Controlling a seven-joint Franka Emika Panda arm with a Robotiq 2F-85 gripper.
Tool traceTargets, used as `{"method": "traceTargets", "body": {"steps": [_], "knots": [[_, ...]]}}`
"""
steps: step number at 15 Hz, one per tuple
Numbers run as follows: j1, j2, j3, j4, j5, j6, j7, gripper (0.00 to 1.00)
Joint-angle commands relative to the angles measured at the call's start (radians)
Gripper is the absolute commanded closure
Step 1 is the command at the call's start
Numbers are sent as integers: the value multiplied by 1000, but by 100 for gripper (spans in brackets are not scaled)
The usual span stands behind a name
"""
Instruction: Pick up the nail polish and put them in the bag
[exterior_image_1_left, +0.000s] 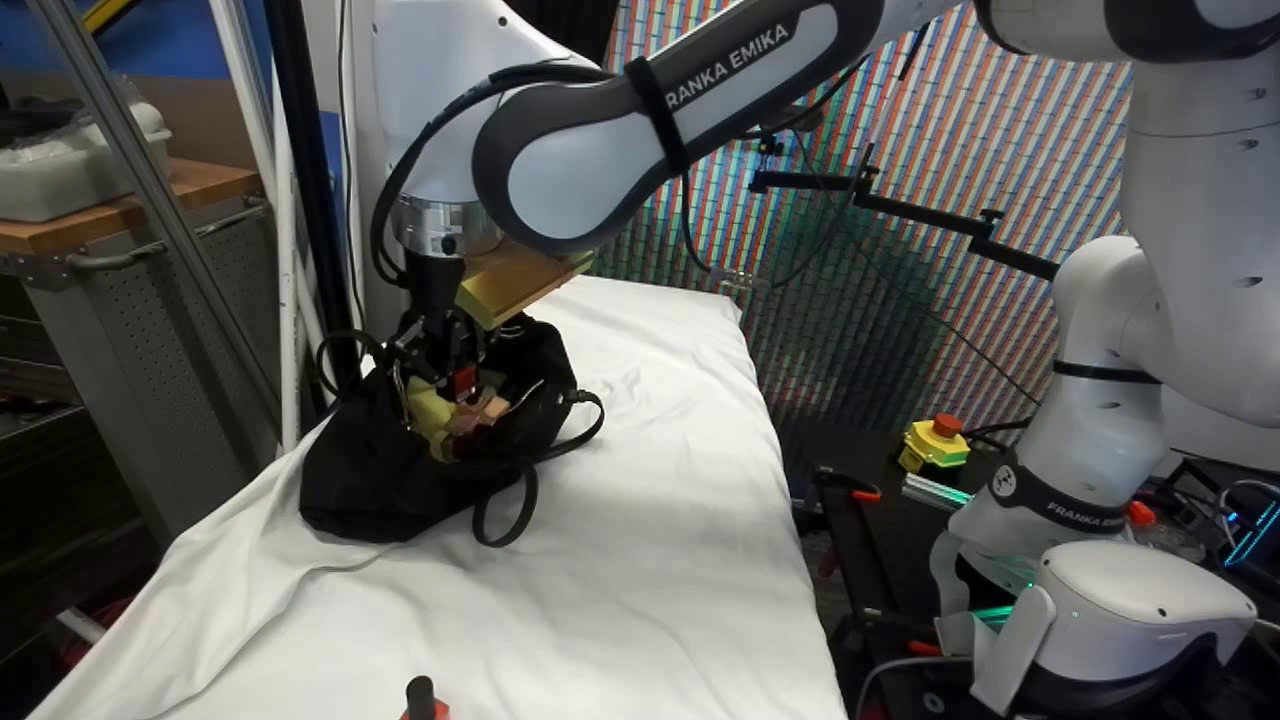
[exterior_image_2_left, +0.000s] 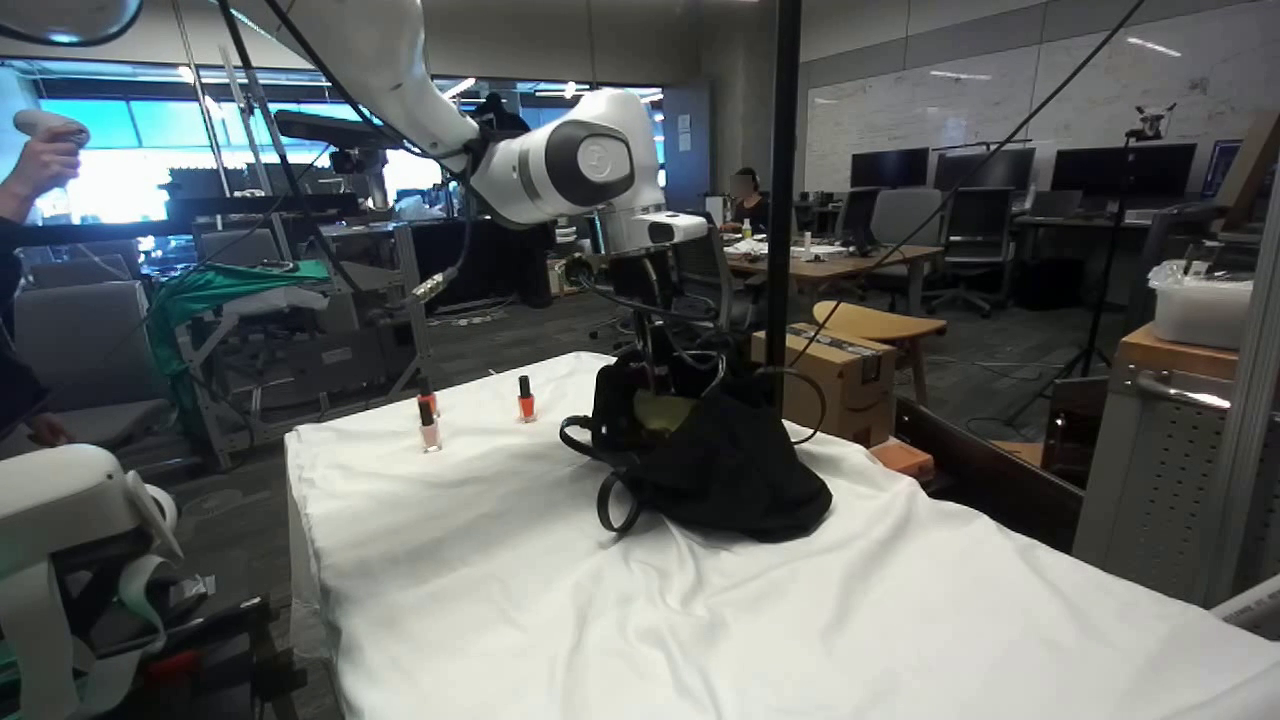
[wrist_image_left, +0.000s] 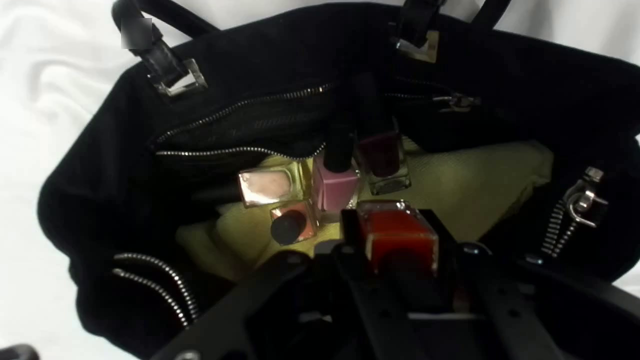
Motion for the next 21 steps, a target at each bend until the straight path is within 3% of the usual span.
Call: {"method": "traceTargets", "body": {"steps": [1,2,4,8,14,21], "knots": [[3,81,-6,131,14,-59,-61,85],[5,92,-8,143,14,-59,-66,35],[7,107,-9,166,17,-67,-78,31],[10,116,-12,182,20,-78,-79,2],[23,68,-7,121,21,-125,-77,0],[57,-31,6,-36,35,-148,-22,0]]}}
